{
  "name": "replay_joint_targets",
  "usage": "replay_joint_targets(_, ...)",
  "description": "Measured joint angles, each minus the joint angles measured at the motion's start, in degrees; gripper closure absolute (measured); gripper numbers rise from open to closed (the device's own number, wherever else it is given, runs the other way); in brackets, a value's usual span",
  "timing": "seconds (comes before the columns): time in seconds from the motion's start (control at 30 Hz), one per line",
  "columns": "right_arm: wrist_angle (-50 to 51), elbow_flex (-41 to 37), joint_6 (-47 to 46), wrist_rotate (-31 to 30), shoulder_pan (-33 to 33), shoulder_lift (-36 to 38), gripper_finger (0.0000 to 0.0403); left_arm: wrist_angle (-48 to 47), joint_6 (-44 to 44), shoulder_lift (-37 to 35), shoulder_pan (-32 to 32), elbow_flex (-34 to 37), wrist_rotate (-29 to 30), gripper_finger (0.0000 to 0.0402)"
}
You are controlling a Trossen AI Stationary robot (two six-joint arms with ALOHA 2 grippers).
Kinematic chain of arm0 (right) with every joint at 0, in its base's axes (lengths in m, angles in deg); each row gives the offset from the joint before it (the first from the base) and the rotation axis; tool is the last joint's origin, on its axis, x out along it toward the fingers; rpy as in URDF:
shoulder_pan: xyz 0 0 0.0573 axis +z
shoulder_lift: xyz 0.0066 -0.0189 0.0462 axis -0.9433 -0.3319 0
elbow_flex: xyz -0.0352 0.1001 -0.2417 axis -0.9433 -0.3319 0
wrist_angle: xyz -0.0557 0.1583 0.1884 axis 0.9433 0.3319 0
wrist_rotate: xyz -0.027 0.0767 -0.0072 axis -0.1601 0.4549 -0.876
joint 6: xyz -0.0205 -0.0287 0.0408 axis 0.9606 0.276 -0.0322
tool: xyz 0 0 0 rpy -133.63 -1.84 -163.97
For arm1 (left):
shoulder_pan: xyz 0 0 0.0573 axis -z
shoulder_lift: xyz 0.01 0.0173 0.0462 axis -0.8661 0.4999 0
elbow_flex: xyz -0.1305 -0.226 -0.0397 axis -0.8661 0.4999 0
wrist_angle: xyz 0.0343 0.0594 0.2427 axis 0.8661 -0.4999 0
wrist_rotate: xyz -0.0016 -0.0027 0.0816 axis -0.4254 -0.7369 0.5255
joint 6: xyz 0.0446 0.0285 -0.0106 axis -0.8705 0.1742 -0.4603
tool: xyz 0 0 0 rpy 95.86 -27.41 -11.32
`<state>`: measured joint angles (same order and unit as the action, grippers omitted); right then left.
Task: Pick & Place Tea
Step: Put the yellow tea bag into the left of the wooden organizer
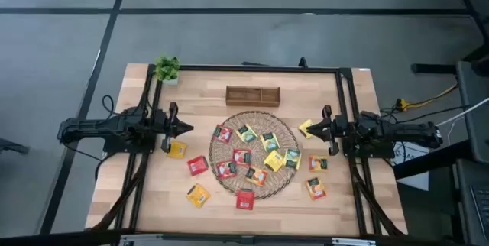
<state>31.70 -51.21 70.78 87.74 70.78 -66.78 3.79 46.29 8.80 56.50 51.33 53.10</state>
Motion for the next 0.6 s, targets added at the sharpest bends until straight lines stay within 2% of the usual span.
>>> replay_joint_targets(0.33,-2.4,0.0,-3.4,-0.4,0.0,0.0,0.0355,5.8,11.1,0.0,0.0,0.0,0.7,0.0391)
replay_joint_targets(0.43,-3.0,0.0,-7.4,-2.4,0.0,0.0,0.0355,6.9,14.1,0.0,0.0,0.0,3.5,0.0391)
replay_joint_targets(0.6,-3.2,0.0,-13.8,-3.4,0.0,0.0,0.0355,7.3,28.3,0.0,0.0,0.0,11.7,0.039)
